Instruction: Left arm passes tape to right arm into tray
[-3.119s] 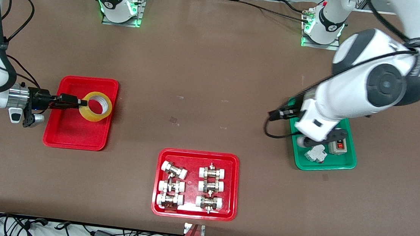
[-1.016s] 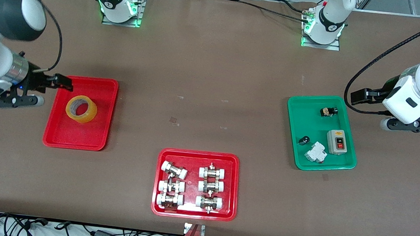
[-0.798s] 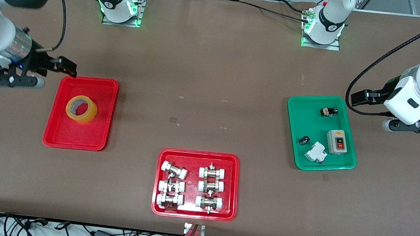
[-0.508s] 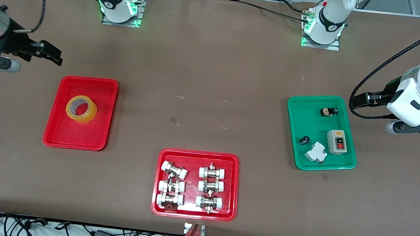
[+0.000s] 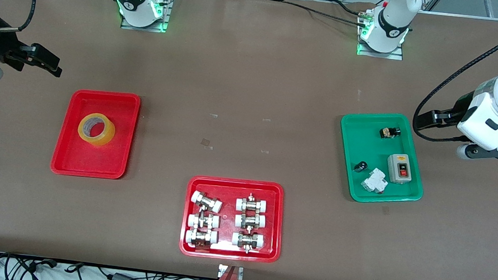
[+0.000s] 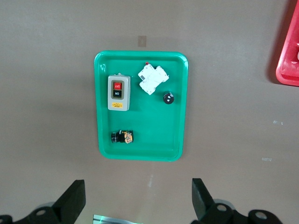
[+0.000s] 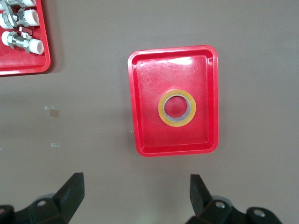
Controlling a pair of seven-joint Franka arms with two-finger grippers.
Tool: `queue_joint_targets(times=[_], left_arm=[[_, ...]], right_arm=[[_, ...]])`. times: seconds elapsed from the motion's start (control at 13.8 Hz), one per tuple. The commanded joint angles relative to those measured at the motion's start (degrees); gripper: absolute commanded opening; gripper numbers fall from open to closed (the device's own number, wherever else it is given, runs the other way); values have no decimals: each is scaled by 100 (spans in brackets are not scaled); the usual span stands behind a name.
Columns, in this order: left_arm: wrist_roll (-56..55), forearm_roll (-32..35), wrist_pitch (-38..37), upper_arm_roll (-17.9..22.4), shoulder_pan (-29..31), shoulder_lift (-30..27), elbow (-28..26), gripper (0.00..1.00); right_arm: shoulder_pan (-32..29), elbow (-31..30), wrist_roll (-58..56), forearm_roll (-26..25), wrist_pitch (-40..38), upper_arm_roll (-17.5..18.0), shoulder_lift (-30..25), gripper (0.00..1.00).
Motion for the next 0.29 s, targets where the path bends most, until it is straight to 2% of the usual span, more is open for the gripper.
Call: queue_joint_targets(times=[0.0,0.22], left_arm=[[-60,60,84,-43,-11,-73,-61,100],[-60,69,102,-35,-29,-73,-61,100]], right_arm=[[-30,168,-3,-64,-14,52,53,100],[-39,169,-12,-73,-14,52,71,100]])
